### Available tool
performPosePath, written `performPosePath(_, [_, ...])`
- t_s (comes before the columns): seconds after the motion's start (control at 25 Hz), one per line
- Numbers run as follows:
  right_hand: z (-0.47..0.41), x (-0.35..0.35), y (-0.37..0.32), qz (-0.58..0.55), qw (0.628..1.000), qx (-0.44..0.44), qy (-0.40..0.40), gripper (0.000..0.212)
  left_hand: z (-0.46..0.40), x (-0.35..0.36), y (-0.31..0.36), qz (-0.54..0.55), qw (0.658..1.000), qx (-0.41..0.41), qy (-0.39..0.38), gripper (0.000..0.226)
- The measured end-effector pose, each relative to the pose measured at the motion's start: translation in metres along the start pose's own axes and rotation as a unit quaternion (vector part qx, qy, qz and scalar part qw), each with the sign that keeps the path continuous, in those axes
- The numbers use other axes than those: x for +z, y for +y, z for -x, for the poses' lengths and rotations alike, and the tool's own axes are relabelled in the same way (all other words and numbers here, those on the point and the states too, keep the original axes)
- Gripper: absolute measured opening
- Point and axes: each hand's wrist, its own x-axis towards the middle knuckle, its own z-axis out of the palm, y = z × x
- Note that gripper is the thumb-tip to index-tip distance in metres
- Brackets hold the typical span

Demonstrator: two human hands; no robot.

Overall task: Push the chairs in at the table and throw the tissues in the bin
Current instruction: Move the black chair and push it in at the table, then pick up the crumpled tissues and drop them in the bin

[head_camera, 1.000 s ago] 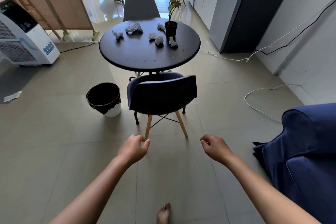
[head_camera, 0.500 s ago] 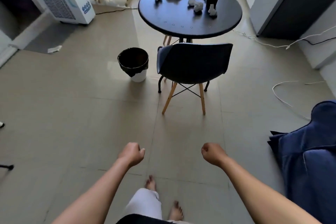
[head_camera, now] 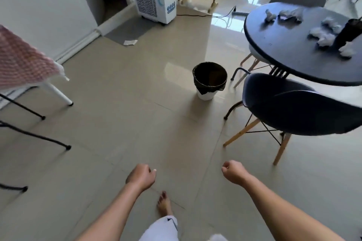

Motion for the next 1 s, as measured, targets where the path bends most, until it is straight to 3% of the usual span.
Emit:
performPosePath(0.2, [-0.063,-0.016,-0.114,0.017,0.999,-0.039,-0.018,0.031,-0.062,-0.062,-0.062,0.028,0.997,-0.069,0.000,0.045])
performPosePath(0.4, [-0.140,-0.059,-0.191,0.027,0.998,-0.054,-0.020,0.032,-0.144,-0.116,-0.068,0.025,0.995,-0.087,-0.027,0.047])
performPosePath(1.0, [-0.438,-0.310,-0.369,-0.038,0.999,-0.013,0.022,0.020,-0.515,-0.368,0.095,0.045,0.999,0.020,0.004,0.048])
